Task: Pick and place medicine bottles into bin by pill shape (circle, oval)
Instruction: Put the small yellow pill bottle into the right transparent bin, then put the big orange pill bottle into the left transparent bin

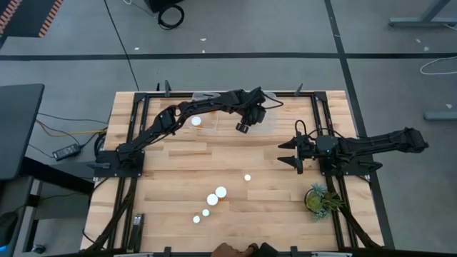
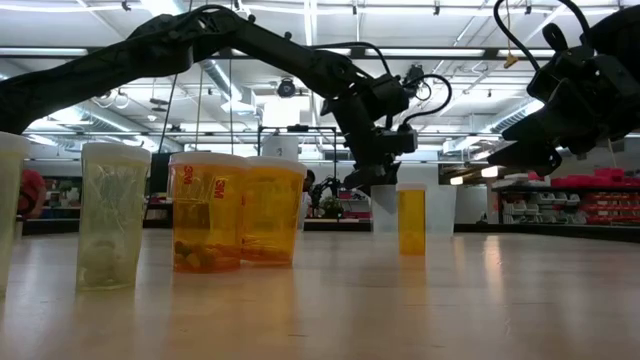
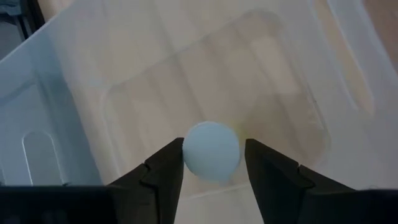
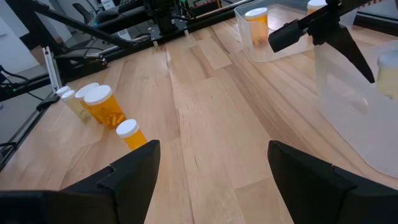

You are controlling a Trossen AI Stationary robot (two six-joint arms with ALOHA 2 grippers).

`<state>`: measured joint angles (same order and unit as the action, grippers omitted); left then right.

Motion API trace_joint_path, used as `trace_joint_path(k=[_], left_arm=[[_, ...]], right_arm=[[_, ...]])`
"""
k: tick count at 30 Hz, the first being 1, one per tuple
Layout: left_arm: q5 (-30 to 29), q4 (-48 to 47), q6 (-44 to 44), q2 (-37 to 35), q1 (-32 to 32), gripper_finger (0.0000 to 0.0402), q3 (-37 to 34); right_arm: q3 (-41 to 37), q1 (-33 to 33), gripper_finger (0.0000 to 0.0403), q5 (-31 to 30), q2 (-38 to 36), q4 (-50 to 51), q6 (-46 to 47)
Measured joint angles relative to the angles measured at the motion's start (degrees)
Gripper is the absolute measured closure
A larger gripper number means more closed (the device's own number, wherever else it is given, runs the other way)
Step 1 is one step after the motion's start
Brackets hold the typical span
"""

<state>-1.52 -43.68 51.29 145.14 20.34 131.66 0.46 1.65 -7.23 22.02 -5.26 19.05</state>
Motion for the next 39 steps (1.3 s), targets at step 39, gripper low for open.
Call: trace_joint_path(k=[39], left_arm=[[11.97,-12.52,-14.98,-10.86,-4.87,0.0219,1.31]], right_arm=[[0.01,0.02,0.0098,0.01,0.0,0.0,0.0]])
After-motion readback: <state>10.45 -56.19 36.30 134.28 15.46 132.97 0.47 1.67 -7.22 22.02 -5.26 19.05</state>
